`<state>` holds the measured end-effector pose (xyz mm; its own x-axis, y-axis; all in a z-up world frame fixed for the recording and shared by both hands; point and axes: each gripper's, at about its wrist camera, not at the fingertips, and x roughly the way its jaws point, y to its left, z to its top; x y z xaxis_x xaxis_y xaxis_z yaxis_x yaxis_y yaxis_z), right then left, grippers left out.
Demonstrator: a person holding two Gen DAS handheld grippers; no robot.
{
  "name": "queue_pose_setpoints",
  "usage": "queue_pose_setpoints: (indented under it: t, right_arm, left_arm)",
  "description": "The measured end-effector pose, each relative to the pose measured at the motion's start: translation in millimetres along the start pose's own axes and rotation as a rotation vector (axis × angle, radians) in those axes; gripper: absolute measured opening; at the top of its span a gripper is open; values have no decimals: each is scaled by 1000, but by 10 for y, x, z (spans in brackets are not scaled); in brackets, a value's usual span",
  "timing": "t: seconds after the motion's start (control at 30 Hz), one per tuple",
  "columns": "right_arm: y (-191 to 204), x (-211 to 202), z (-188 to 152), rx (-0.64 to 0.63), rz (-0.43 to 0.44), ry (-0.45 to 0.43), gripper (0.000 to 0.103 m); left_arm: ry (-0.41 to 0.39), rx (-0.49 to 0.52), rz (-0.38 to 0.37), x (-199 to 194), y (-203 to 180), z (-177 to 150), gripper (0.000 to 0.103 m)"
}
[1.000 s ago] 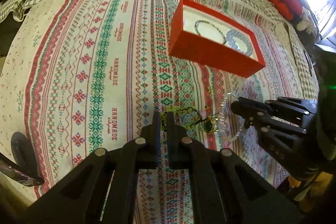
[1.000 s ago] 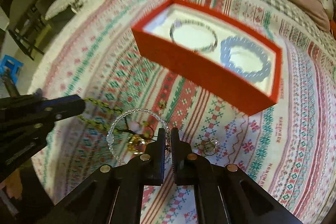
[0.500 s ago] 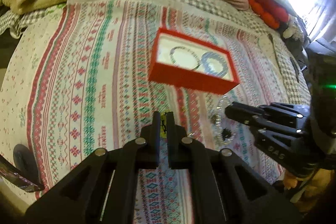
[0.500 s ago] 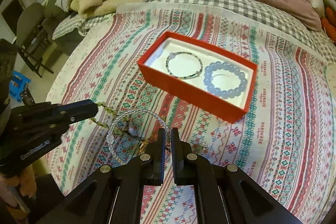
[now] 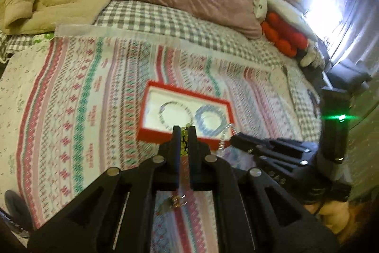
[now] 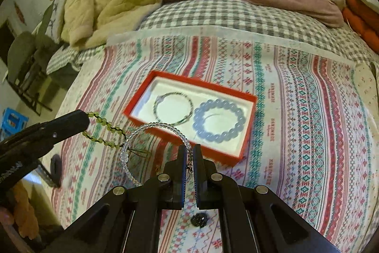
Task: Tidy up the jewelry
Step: 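Lift both held bracelets and carry them over the red box, then lower both bracelets into the red box and open both tools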
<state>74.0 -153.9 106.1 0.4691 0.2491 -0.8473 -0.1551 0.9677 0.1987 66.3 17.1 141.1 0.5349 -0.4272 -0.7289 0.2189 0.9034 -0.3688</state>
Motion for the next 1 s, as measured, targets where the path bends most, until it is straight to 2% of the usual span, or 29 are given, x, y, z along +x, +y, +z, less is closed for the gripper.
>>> queue_pose_setpoints:
  t: [0.13, 0.3, 0.4, 0.63, 0.77, 1.0]
  right_arm:
    - [-133, 53, 69, 43, -8, -4, 5]
    - [-275, 120, 118, 79, -25, -6, 5]
    - [-318, 171, 129, 85, -47, 0, 5]
    - [-356, 286, 175, 100, -59, 6, 5]
    - [-349, 349, 236, 110, -55, 3, 5]
    - [-352, 479, 295, 126, -55, 5, 5]
  left_arm:
    - [-36, 7, -52, 27, -154, 108, 6]
    - [-82, 9, -161, 118, -297, 246, 6]
    - [-69, -7, -201, 317, -250, 272, 6]
    - [43, -69, -85, 813, 59, 199, 6]
    - [57, -63, -20, 877, 159, 167, 6]
    - [38, -66, 17, 886, 258, 164, 6]
